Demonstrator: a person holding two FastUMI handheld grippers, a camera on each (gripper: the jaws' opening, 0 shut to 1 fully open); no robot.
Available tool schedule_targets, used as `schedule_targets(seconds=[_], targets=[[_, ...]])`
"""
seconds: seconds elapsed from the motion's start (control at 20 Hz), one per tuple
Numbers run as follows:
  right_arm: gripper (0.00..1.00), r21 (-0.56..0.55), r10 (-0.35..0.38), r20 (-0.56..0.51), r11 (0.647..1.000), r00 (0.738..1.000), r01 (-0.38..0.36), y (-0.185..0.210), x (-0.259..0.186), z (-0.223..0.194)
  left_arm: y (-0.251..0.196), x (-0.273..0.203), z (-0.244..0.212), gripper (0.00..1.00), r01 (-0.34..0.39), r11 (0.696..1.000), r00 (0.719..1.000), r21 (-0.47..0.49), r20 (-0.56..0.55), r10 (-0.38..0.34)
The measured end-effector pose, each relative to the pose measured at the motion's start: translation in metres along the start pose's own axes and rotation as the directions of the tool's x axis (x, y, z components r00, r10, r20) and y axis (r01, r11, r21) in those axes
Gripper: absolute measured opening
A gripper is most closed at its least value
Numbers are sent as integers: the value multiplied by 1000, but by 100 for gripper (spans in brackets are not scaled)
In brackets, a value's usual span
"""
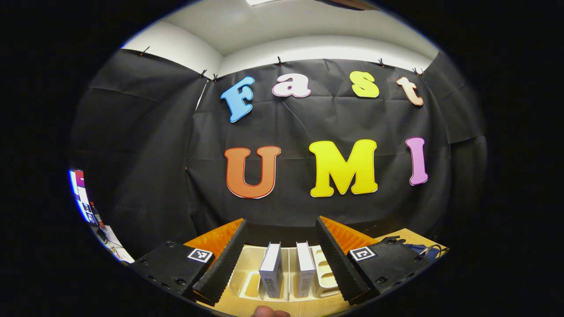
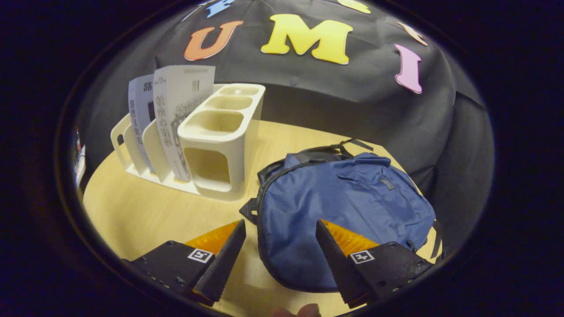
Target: Open the schoolbag, grab two books from the bookshelf and put them into the schoolbag.
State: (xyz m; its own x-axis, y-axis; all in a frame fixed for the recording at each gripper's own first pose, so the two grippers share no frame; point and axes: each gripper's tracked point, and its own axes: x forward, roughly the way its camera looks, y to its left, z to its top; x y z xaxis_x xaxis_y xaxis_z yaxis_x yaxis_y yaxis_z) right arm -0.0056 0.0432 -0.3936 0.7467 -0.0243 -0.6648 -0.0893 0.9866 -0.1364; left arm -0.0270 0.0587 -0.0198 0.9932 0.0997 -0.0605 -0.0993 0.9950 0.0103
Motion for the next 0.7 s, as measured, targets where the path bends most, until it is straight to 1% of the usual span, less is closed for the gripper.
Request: schedule_targets(seconds=[0.15, 0.3, 0.4, 0.45, 0.5, 0.55, 0.6, 0.65, 0.7], targets=[[96, -6, -29, -35, 1000, 999, 29, -1, 25, -10, 10, -3, 0, 97, -22, 1000, 1000, 17, -8, 22], [96, 15, -74, -62, 997, 995, 75, -13, 40, -14, 16, -4, 1, 97, -39, 999, 999, 28, -10, 39], [96, 13, -78, -74, 997, 994, 79, -20, 44, -16, 18, -3, -1, 97, -46, 999, 999, 24, -13, 47], [99, 14, -76, -78, 997, 994, 77, -23, 45, -17, 19, -4, -2, 97, -49, 999, 999, 23, -16, 49], [94, 17, -65, -84, 998, 994, 67, -23, 45, -17, 19, -3, -3, 97, -51, 998, 999, 22, -18, 51], [91, 15, -62, -86, 998, 994, 63, -24, 43, -17, 19, -3, -2, 97, -51, 998, 998, 21, -19, 52], [80, 12, -58, -90, 998, 994, 60, -24, 41, -17, 19, -1, -3, 97, -50, 999, 999, 18, -20, 51], [72, 13, -48, -102, 999, 994, 50, -23, 40, -18, 18, -1, -3, 97, -49, 999, 999, 15, -22, 49], [54, 15, -41, -102, 999, 994, 42, -22, 38, -16, 18, 0, -4, 97, -48, 999, 999, 12, -25, 48]])
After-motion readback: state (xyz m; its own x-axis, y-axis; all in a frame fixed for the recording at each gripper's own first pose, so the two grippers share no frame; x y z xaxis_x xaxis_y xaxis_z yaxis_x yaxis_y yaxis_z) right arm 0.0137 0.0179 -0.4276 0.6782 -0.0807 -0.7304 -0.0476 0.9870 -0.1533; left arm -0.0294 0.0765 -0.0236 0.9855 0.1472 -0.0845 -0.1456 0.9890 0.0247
